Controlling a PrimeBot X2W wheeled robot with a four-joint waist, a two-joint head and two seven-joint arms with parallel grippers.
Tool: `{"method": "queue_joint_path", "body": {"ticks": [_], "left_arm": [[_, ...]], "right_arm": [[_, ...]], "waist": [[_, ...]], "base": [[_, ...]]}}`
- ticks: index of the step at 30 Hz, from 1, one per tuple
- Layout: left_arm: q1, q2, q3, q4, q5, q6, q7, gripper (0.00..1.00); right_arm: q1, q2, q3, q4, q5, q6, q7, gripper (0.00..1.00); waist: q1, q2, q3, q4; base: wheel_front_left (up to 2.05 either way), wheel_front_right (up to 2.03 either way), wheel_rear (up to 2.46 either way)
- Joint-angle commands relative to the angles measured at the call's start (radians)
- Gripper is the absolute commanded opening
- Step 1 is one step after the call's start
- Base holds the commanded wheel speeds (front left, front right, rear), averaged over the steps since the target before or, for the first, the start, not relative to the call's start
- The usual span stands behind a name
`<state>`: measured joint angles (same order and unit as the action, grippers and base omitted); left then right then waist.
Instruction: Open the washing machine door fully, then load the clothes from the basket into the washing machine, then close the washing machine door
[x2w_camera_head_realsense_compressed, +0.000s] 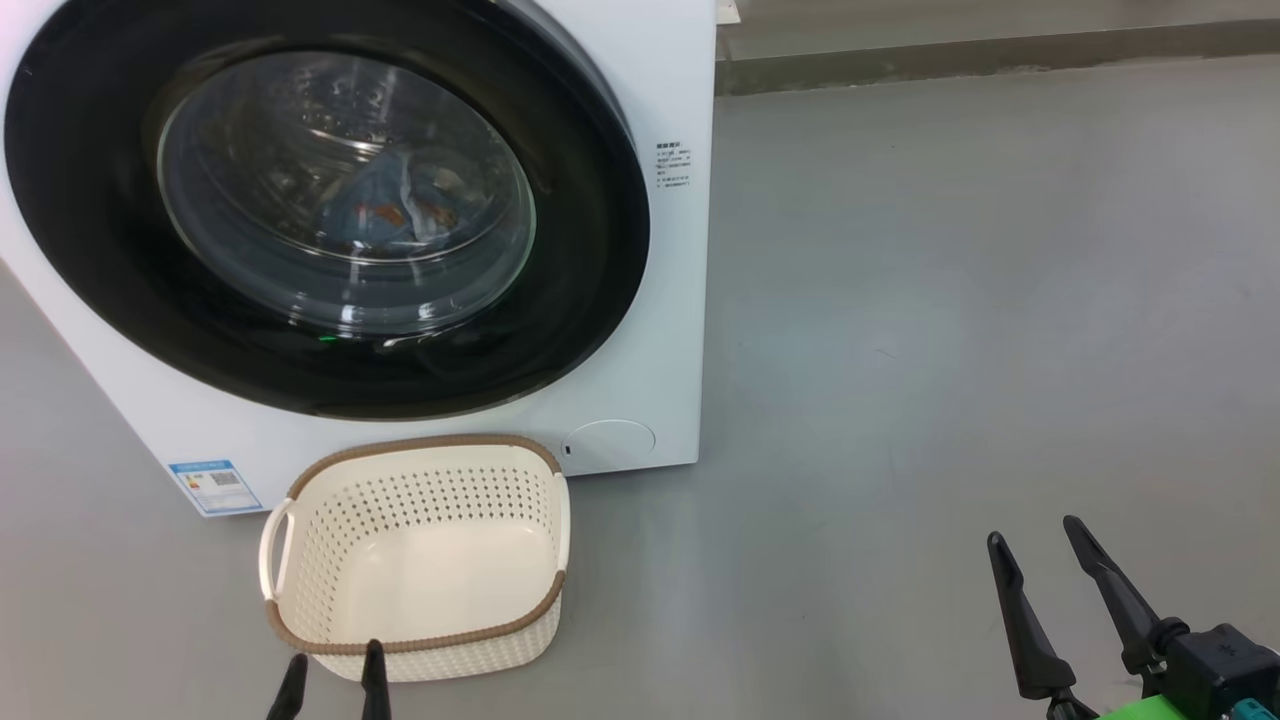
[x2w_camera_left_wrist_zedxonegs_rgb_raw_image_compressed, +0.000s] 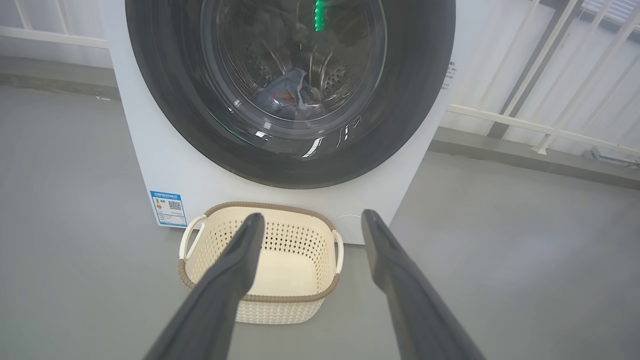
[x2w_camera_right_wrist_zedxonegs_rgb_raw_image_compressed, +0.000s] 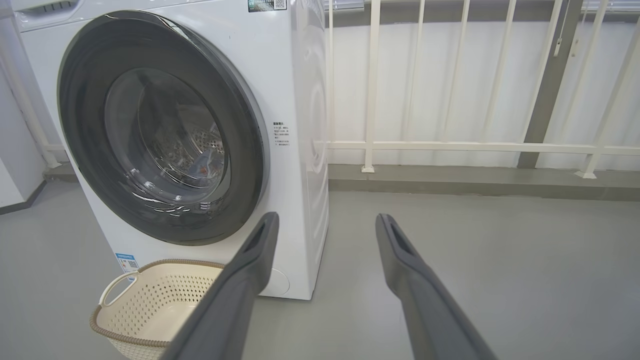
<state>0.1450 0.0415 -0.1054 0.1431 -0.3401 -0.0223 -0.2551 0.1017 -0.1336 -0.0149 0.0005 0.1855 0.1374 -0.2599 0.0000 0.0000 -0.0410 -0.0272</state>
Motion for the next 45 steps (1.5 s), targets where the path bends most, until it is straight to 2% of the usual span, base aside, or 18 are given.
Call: {"method": "queue_joint_path", "body": {"ticks": [1, 34, 35, 42, 45], "left_arm": [[-0.014, 0.009, 0.038, -0.027, 0.008, -0.003, -0.007, 1.00], [-0.019, 0.009, 0.070, -0.033, 0.031, -0.020, -0.007, 1.00], [0.004, -0.001, 0.035, -0.002, 0.019, -0.018, 0.000, 0.00], [0.007, -0.014, 0.030, 0.053, -0.011, -0.020, 0.010, 0.00], [0.001, -0.014, 0.035, 0.053, -0.042, -0.022, 0.019, 0.00]], "right_arm": [[-0.010, -0.009, 0.019, -0.029, -0.011, -0.007, -0.002, 1.00], [-0.005, -0.005, 0.039, -0.023, -0.006, -0.007, -0.002, 1.00], [0.006, 0.004, 0.012, 0.005, -0.001, 0.000, 0.000, 0.00], [0.017, 0.017, 0.013, 0.067, 0.035, 0.000, 0.009, 0.00], [0.012, 0.017, 0.012, 0.070, 0.071, 0.000, 0.017, 0.00]], "waist": [[0.0000, 0.0000, -0.001, 0.003], [0.0000, 0.0000, 0.000, 0.039], [0.0000, 0.0000, 0.000, 0.040], [0.0003, 0.0000, 0.001, 0.039], [0.0021, 0.0000, 0.000, 0.039]], "base": [[0.00, 0.00, 0.00], [0.00, 0.00, 0.00], [0.00, 0.00, 0.00], [0.00, 0.00, 0.00], [0.00, 0.00, 0.00]]}}
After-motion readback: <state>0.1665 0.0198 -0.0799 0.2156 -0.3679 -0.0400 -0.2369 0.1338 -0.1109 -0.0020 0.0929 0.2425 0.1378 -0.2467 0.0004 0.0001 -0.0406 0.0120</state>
